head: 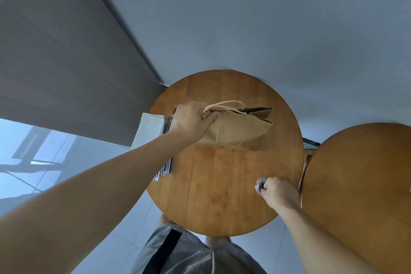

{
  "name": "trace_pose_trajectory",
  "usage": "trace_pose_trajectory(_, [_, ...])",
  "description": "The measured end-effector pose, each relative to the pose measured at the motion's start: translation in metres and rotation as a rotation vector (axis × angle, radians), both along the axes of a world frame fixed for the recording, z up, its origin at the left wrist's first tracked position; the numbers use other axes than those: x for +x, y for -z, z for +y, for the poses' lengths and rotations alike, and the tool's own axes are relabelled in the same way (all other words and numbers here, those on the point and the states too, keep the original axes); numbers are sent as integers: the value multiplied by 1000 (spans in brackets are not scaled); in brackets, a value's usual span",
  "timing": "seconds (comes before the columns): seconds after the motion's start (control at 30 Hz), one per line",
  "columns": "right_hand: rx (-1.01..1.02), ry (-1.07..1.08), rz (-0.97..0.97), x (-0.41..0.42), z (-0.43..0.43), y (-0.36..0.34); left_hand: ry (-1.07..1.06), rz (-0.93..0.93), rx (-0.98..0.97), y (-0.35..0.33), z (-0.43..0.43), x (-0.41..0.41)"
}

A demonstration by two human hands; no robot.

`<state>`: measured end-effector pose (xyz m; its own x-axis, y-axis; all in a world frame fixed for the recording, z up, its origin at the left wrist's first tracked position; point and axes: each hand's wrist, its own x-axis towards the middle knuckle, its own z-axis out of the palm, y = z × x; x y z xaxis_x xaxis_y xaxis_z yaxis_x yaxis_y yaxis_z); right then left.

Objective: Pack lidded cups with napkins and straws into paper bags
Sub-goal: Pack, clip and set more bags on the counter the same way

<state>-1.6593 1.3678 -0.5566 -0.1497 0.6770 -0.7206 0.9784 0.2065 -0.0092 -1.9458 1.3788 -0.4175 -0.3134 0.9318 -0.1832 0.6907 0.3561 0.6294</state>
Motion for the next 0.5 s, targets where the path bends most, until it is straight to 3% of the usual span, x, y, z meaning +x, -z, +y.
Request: trace_pose_trajectory(0.5, [98, -63, 7, -4, -5, 5, 4, -19, 30, 0, -1, 0])
